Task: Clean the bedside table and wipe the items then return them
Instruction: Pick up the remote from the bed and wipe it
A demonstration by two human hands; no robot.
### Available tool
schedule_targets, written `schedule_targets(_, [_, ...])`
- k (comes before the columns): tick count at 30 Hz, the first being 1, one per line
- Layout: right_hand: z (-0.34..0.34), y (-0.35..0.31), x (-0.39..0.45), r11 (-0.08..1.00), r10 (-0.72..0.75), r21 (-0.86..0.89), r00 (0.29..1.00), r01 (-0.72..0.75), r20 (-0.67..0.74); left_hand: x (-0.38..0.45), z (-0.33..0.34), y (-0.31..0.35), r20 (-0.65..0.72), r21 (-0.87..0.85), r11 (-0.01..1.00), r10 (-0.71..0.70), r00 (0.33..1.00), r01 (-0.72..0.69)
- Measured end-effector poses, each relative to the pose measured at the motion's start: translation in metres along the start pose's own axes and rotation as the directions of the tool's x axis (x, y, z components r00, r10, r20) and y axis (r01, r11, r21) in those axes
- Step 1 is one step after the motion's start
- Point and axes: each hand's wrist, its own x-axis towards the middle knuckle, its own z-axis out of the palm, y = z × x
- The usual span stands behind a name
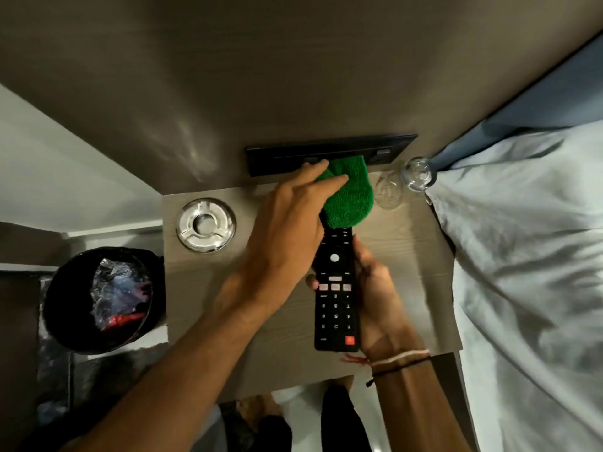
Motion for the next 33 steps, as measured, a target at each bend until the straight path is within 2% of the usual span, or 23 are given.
schedule_targets(4, [-0.003,-0.021,-0.001,0.999,-0.015,0.052,1.0,0.015,-0.005,-0.004,0.029,0.017,0.129,0.112,0.992,0.038,0.991,-0.053])
schedule_targets(8, [-0.014,-0.036,0.005,0.986,-0.109,0.135,0.988,0.094,0.108,-0.02,0.03,0.038,0.208,0.109,0.993,0.017,0.978,-0.04])
schedule_targets(10, [-0.021,-0.036,0.011,0.993,-0.087,0.095,0.99,0.077,0.111,-0.033,0.021,0.042,0.248,0.102,0.994,0.007,0.969,-0.033])
schedule_targets(12, [-0.028,-0.035,0.029,1.0,-0.011,0.004,1.0,0.011,0.0,-0.051,0.005,0.04,0.293,0.061,0.998,0.001,0.956,-0.02])
schedule_targets(15, [-0.026,-0.024,0.055,0.978,-0.098,-0.206,0.953,0.039,-0.288,-0.081,-0.022,0.023,0.455,0.01,0.994,-0.099,0.885,0.107])
schedule_targets(17, [-0.025,-0.015,0.069,0.982,-0.137,-0.173,0.911,0.074,-0.389,-0.091,-0.038,0.01,0.501,-0.026,0.981,-0.155,0.852,0.193])
schedule_targets(20, [-0.02,-0.011,0.085,0.981,-0.18,-0.155,0.841,0.116,-0.51,-0.103,-0.055,-0.019,0.454,-0.018,0.955,-0.256,0.853,0.296])
schedule_targets(22, [-0.017,-0.01,0.094,0.976,-0.198,-0.181,0.818,0.118,-0.54,-0.106,-0.062,-0.036,0.432,-0.033,0.942,-0.287,0.855,0.333])
schedule_targets(27, [-0.011,-0.014,0.119,0.972,-0.216,-0.187,0.842,0.14,-0.495,-0.097,-0.065,-0.051,0.296,-0.2,0.912,-0.293,0.909,0.359])
schedule_targets(30, [-0.007,-0.019,0.131,0.964,-0.261,-0.178,0.839,0.198,-0.477,-0.095,-0.06,-0.067,0.234,-0.355,0.814,-0.4,0.886,0.461])
schedule_targets(33, [-0.008,-0.027,0.133,0.953,-0.267,-0.265,0.824,0.148,-0.5,-0.095,-0.054,-0.072,0.17,-0.527,0.666,-0.525,0.834,0.527])
